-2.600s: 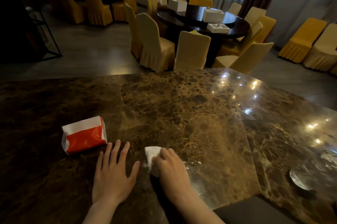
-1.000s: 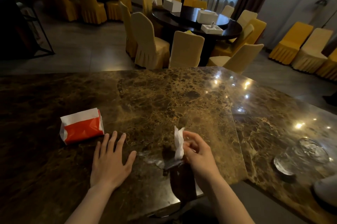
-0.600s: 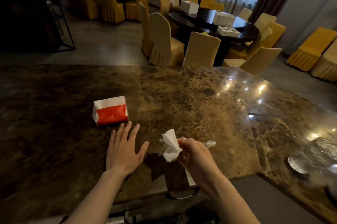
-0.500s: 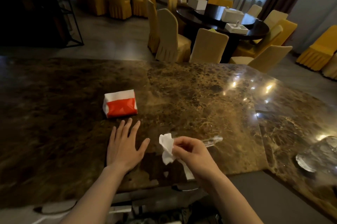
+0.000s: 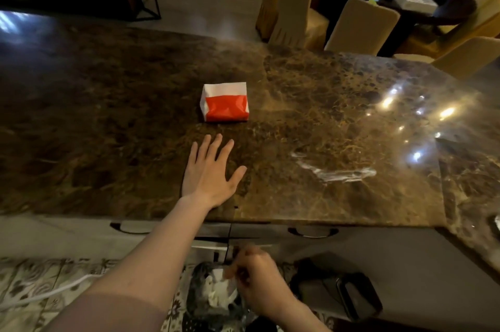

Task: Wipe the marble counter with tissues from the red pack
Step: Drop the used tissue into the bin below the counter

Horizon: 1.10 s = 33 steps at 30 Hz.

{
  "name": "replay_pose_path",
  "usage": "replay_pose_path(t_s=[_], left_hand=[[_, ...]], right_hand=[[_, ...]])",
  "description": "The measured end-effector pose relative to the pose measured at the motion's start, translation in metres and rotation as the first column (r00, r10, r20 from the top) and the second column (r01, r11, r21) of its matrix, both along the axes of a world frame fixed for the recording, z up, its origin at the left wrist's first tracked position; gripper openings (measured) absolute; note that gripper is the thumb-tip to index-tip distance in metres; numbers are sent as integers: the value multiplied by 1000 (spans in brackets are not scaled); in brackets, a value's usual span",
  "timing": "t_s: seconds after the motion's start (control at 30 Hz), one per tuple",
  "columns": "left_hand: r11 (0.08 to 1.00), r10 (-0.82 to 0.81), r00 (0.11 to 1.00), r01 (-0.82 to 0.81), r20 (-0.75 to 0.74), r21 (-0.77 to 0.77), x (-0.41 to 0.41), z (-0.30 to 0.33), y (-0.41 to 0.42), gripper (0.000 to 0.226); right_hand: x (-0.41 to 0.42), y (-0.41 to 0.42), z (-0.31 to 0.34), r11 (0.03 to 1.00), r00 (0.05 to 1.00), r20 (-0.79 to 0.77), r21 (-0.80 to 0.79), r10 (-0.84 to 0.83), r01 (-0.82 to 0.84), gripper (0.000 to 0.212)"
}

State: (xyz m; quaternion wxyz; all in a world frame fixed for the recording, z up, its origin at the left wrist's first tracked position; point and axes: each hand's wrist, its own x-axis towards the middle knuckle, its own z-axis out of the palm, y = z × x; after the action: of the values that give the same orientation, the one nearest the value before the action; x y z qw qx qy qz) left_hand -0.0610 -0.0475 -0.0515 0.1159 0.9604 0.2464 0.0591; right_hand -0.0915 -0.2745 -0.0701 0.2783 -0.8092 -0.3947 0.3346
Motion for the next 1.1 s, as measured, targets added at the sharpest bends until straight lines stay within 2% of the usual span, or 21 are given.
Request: replay_pose_path(t_s=[0.1, 0.23, 0.37, 0.6, 0.73, 0.87, 1.0, 1.1], left_hand=[[1000, -1, 1000, 1, -2, 8, 1, -1, -2, 79], [1000, -1, 1000, 1, -10, 16, 0, -2, -2, 79], [1000, 8, 1000, -8, -20, 16, 0, -3, 3, 78], [1000, 2, 1000, -2, -16, 6, 1, -3, -2, 78], [1000, 6, 1000, -6, -21, 10, 1, -4, -1, 78], [1000, 3, 1000, -3, -26, 8, 1, -4, -1, 78], [1000, 1, 999, -1, -49, 0, -2, -1, -4, 79], [1000, 0, 998, -1, -58, -19, -1, 1, -3, 82]], right_hand=[[-3, -6, -28, 990, 997, 57, -130, -51, 58, 30], [-13, -8, -52, 976, 988, 126, -186, -89, 111, 29], [-18, 2, -68, 973, 989, 123, -203, -85, 109, 32], [-22, 6, -74, 967, 996, 90, -252, -7, 29, 26], [-9, 7, -37, 989, 991, 134, -148, 11, 9, 20], [15, 9, 22, 995, 971, 228, 76, -74, 58, 29], [41, 12, 78, 931, 936, 308, 361, -169, 49, 29], [71, 26, 114, 858, 906, 353, 513, -232, 20, 27]])
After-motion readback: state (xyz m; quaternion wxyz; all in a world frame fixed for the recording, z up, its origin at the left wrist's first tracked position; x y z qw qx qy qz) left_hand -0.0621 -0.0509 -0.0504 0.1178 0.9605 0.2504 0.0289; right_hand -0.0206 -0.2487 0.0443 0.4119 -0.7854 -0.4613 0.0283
